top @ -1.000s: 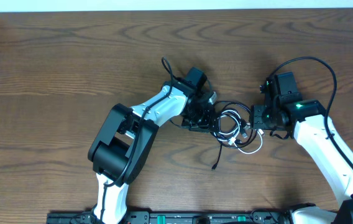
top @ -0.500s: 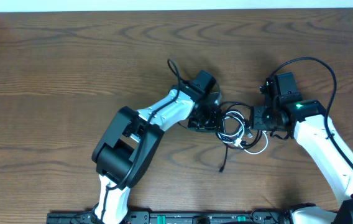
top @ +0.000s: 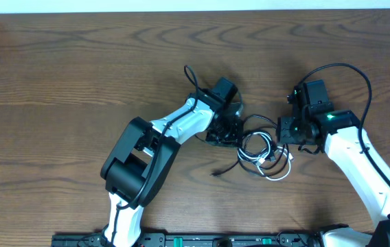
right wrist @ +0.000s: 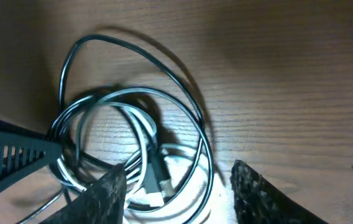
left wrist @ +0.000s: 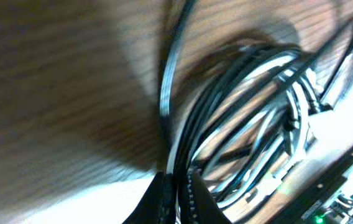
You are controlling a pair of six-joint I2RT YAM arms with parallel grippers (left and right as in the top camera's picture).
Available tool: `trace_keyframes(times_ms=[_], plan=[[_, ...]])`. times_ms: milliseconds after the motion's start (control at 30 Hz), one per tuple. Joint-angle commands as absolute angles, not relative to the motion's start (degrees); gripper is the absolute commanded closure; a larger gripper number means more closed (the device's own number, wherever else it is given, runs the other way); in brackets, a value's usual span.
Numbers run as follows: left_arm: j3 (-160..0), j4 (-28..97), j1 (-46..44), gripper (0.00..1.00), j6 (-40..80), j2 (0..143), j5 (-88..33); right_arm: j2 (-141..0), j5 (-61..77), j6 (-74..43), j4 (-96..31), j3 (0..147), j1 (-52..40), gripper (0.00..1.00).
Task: Untangle cables
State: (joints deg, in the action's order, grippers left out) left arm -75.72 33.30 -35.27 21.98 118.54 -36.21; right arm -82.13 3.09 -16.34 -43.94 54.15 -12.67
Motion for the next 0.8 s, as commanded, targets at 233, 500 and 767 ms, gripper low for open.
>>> trace_keyframes(times_ms=[233, 500, 767], plan=[[-75.3, 38.5, -33.6, 0.92, 12.2, 107.9, -33.7, -83.0, 9.8, -16.7, -39.2, 54.2, -12.9, 0.54], [-75.3, 38.6, -33.6, 0.92, 12.2, 103.7, -40.7, -86.0, 20.5, -9.9, -37.4, 54.1, -12.9, 0.53], [-75.3, 38.8, -33.6, 0.92, 11.1, 103.7, -44.0, -89.9, 24.9, -6.9, -34.8, 54.1, -12.9, 0.53]])
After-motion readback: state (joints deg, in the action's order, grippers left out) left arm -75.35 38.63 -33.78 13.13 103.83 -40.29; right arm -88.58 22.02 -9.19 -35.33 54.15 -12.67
